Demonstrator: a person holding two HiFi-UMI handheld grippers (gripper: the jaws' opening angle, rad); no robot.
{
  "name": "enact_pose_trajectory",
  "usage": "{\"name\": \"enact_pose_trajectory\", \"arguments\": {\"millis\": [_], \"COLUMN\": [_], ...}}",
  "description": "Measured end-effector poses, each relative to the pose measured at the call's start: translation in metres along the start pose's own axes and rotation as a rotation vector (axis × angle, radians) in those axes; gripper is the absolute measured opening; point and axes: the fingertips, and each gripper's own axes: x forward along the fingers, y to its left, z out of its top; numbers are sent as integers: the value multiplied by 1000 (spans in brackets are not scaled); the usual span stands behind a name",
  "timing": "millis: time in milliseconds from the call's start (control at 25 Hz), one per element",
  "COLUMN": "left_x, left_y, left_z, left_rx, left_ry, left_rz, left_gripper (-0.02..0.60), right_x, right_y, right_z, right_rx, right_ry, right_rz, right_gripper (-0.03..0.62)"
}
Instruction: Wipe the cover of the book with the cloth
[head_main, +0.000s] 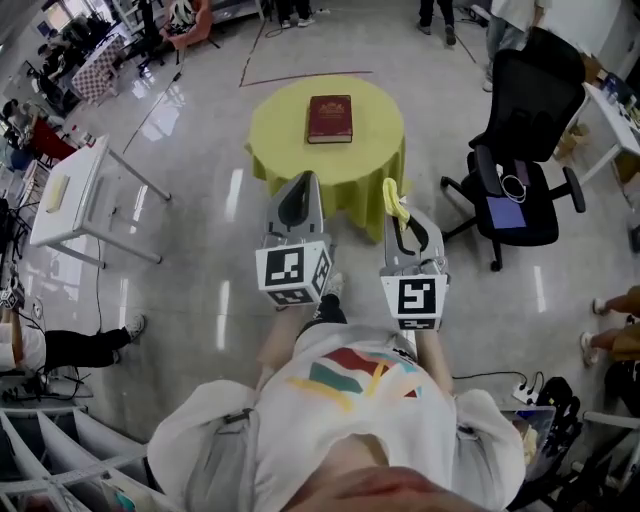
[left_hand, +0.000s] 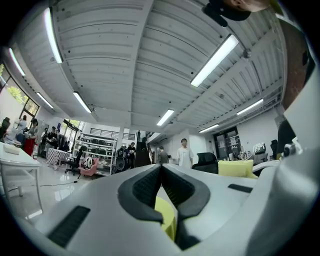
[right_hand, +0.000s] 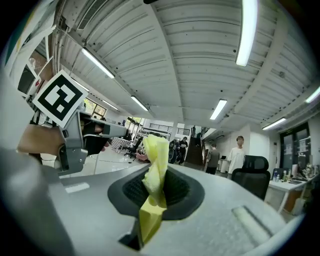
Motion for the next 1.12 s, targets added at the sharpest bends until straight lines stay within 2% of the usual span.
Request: {"name": "enact_pose_trajectory", "arguments": {"millis": [240,520,600,720,800,1120], "left_x": [65,140,158,182,198,241], "left_y": [41,102,119,138,145,158], "left_z": [14,12,10,5,3,-10], "left_rx": [-35,-63,-37,65,94,-3], "left_ry": [-20,-22,-18,-9,-9,2], "left_rz": [-41,-65,-59,-41,-51,-90], "left_gripper": [15,15,15,15,15,15], "right_x": [81,181,206,240,260,302], "right_y": [-7,-9,-9,-9,-13,-34], "right_z": [15,29,34,34,33,29], "right_rx": [15,44,37,14,-3,-15], "right_ry": [-1,-12,-13,30,59,69], "right_rz": [-14,-17,-26,-47,-61,-84], "right_gripper": [29,29,29,29,29,29]}}
